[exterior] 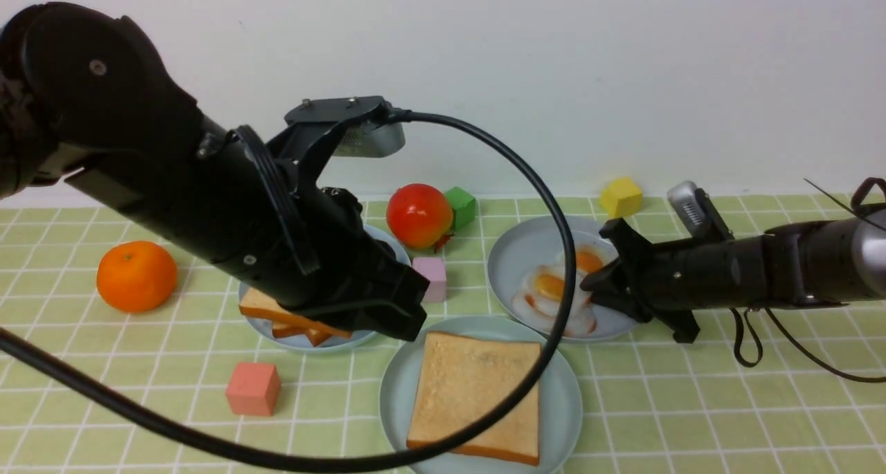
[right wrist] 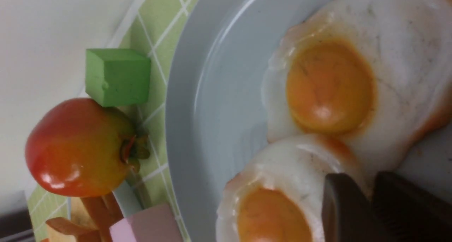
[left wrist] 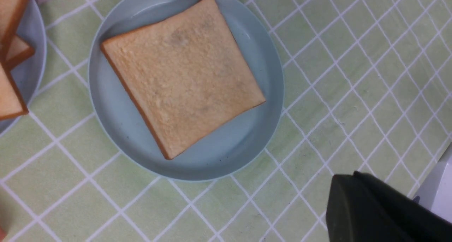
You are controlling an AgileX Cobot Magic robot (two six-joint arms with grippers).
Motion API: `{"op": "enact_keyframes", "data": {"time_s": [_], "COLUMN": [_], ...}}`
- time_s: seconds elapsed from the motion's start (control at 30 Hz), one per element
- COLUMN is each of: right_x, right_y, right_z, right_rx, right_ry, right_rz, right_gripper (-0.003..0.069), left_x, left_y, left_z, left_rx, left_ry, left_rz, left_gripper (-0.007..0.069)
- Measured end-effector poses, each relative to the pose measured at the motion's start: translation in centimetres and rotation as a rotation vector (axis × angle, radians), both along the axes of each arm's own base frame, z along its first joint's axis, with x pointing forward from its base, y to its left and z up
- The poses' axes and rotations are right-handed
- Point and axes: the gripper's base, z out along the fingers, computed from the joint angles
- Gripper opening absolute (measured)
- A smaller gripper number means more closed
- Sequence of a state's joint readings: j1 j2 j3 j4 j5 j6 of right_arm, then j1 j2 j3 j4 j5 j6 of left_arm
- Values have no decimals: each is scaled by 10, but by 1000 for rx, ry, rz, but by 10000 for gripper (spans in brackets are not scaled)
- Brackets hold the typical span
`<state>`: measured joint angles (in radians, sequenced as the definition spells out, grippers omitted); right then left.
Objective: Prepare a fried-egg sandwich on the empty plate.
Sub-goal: Use the right arm to grab a fried egg, then use the right arm to place the fried egg on the slice of bread in the middle
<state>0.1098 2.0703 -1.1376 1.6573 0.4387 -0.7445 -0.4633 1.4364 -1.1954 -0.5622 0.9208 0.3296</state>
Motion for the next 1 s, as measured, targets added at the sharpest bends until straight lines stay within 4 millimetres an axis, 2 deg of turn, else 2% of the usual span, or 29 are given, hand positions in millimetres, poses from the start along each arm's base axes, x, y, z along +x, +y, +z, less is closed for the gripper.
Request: {"op": "enact_keyframes", "data": {"time_s": [0.07,0.17,0.33,0.4,0.43,0.53,0.57,0.63,0.67,0.73,0.77,0.83,1.0], "right_x": [-1,-1,-5,-8,-11,-22,-24,-42,-43,-66,-66,-86,-94], "right_y": [0,0,1,3,5,13,16,34,36,61,61,81,96], "right_z": [0,0,11,28,44,75,81,95,95,86,86,64,38], "right_rx": [0,-2,-25,-13,-3,8,8,3,3,-7,-7,-52,-173], "right_ry": [7,18,-8,-49,-86,-160,-174,-200,-200,-163,-163,-103,-77], "right_rz": [4,6,52,88,122,223,242,352,359,453,453,499,463], "right_gripper": [47,48,48,48,48,48,48,48,46,22,22,25,75], "left_x": [-1,-3,-18,-30,-37,-53,-55,-70,-71,-81,-81,-86,-88], "left_y": [0,2,15,26,33,47,48,60,61,69,69,73,75], "left_z": [0,2,20,30,37,42,42,35,34,21,19,2,-25], "left_rx": [-2,6,39,73,92,115,120,138,137,133,136,124,123], "left_ry": [8,14,-18,-31,-38,-47,-54,-56,-53,-60,-59,-43,9], "left_rz": [5,16,60,99,131,194,195,250,252,308,308,351,402], "left_gripper": [-13,-13,-13,-13,-13,-13,-13,-13,-13,-13,-13,-13,-13]}}
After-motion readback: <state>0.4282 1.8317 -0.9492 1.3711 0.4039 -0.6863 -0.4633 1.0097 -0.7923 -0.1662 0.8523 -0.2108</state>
